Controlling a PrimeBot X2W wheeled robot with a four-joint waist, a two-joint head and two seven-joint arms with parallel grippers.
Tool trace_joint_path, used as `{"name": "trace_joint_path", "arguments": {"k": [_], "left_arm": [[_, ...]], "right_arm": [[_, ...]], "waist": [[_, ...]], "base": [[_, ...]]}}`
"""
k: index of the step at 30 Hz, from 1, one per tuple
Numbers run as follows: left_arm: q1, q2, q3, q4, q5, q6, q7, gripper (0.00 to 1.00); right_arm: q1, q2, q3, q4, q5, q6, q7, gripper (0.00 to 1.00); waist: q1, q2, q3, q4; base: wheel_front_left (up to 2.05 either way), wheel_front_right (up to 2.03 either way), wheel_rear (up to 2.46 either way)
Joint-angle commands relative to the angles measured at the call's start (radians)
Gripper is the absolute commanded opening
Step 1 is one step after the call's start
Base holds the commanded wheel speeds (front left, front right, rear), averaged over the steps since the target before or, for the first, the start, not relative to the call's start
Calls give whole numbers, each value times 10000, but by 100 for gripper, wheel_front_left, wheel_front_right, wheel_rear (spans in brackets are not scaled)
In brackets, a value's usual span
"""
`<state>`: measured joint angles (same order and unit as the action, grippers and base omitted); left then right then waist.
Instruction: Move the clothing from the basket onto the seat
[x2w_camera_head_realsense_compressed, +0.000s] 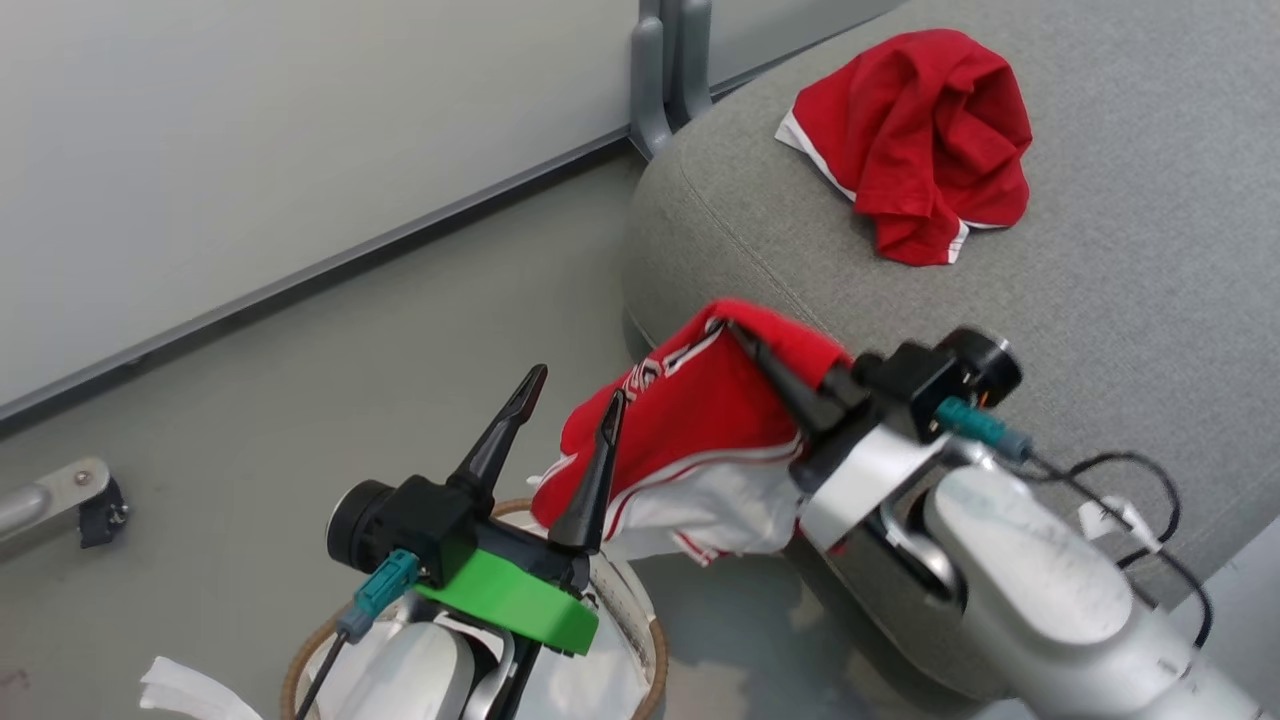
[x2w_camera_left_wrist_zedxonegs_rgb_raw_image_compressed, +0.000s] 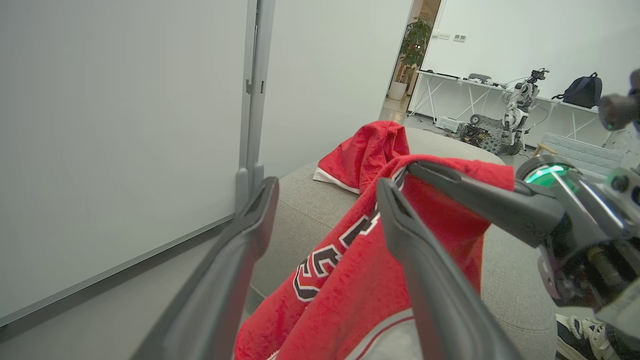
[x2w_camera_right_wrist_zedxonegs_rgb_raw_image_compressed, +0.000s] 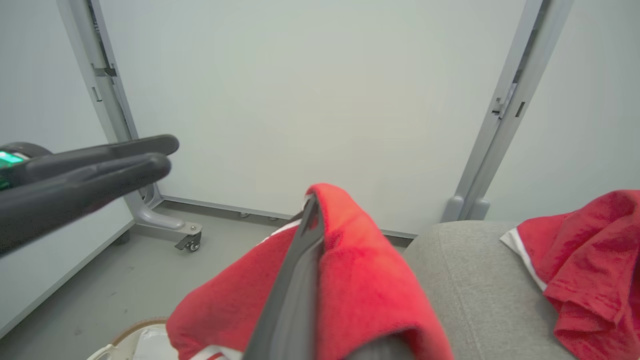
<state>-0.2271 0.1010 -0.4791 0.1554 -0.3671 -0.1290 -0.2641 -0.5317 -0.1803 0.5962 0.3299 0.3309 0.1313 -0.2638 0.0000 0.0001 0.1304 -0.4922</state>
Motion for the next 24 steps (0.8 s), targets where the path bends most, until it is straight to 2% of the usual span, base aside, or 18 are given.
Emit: {"name": "trace_joint_path", "arguments": {"k": [1, 6, 10, 13, 18, 21, 24], "left_arm": [[-199, 156, 36, -53, 63, -31, -5, 100], [-349, 422, -74, -73, 48, -31, -4, 100], [-435, 581, -261, -85, -50, -31, -3, 100], [-504, 694, -374, -124, -79, -31, -3, 100], [-867, 953, -700, -218, -72, -31, -3, 100], [-1137, 1159, -861, -270, -81, -31, -5, 100], [-1385, 1369, -885, -318, -97, -31, -5, 100]], "right_arm": [[-547, -178, -183, -185, -126, -11, -12, 0], [-2400, -1165, -947, -362, -511, -12, -10, 0], [-4095, -2118, -1549, 57, -979, -12, -12, 0], [-5093, -2621, -1925, 505, -1290, -12, -9, 0], [-6769, -3583, -3015, 1992, -2013, -12, 19, 0], [-7335, -3876, -3830, 2847, -2447, -12, 69, 0], [-7510, -3827, -4487, 3602, -2758, -11, 62, 0]], "waist": [[0, -1, 689, -486], [0, -1, 1106, -511], [0, -1, 1437, -290], [0, -1, 1674, -98], [0, -1, 2425, 449], [0, -1, 2939, 790], [0, -1, 3516, 1107]], "base": [[0, 0, 0], [0, 0, 0], [0, 0, 0], [0, 0, 0], [0, 0, 0], [0, 0, 0], [0, 0, 0]]}}
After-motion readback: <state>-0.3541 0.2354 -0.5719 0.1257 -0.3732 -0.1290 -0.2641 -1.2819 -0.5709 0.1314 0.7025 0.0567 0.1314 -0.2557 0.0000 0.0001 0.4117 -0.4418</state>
